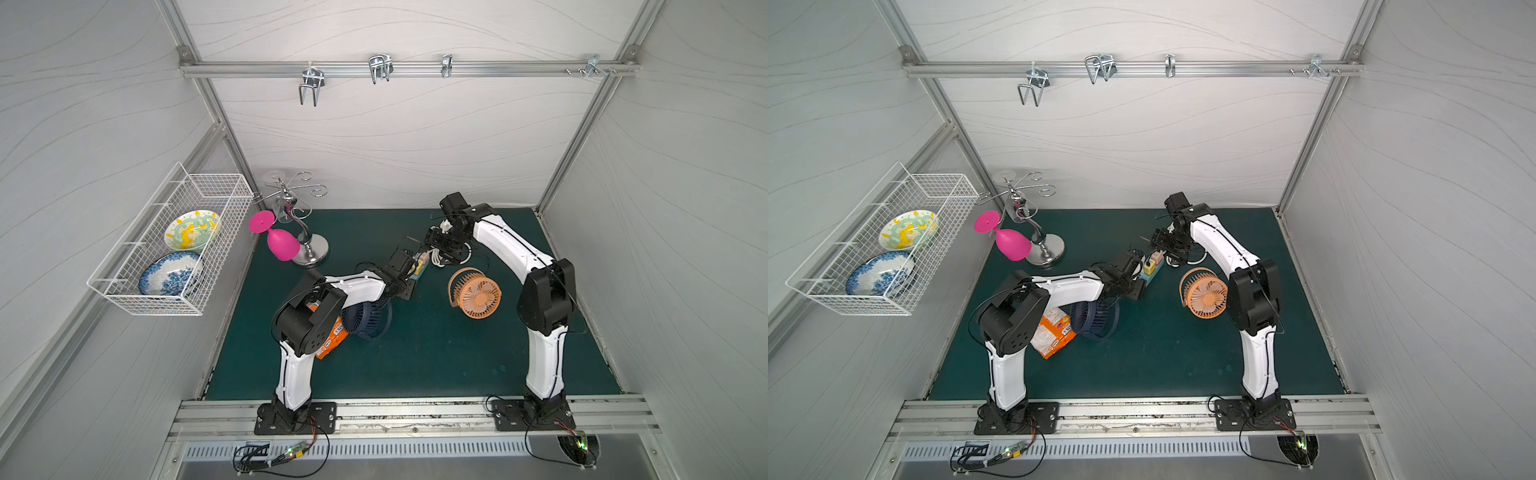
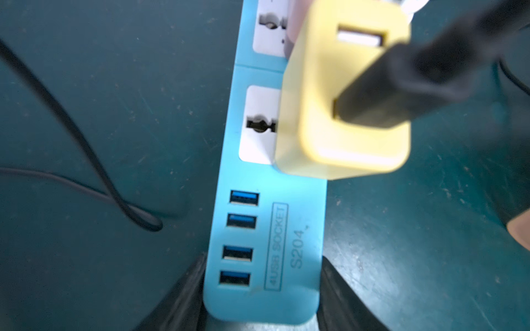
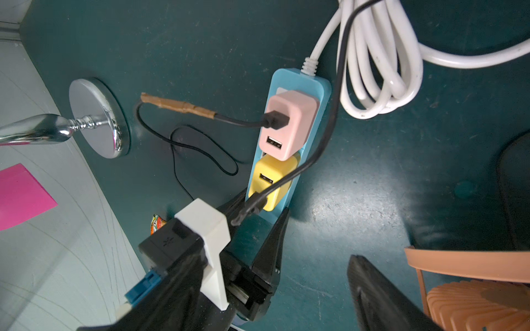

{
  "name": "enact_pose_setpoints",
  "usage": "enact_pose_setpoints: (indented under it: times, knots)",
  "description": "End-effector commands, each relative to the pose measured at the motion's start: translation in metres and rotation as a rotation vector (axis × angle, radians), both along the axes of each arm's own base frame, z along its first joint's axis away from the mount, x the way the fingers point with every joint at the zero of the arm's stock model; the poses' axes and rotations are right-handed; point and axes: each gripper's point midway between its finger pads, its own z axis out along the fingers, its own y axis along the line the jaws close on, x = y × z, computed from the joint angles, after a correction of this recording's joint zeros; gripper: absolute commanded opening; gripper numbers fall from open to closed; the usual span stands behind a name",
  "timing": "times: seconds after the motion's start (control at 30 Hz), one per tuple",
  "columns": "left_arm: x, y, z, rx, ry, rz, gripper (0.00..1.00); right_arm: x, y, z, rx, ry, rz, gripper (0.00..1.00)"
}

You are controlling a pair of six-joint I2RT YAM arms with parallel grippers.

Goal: Unplug the desk fan from the power strip
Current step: Adjust the socket at the center of the board.

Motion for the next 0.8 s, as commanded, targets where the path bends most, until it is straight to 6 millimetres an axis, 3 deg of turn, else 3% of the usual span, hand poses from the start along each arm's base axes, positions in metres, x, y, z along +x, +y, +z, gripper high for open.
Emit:
enact_pose_setpoints:
  times: [0.0,0.43,0.77]
  knots:
    - [0.008,-0.009,0.014,-0.038,-0.044,-0.004,0.56,-0.001,0.001,0.0,-0.019,0.016,0.01,0.84]
    - [0.009,-0.013,0.014,-0.071,-0.071,0.033,0.53,0.008,0.009,-0.017,-0.048,0.078,0.028,0.79]
    - [0.006,-0.014,0.013,-0.058,-0.097,0.039,0.59,0.017,0.006,-0.024,-0.117,0.055,0.043,0.79]
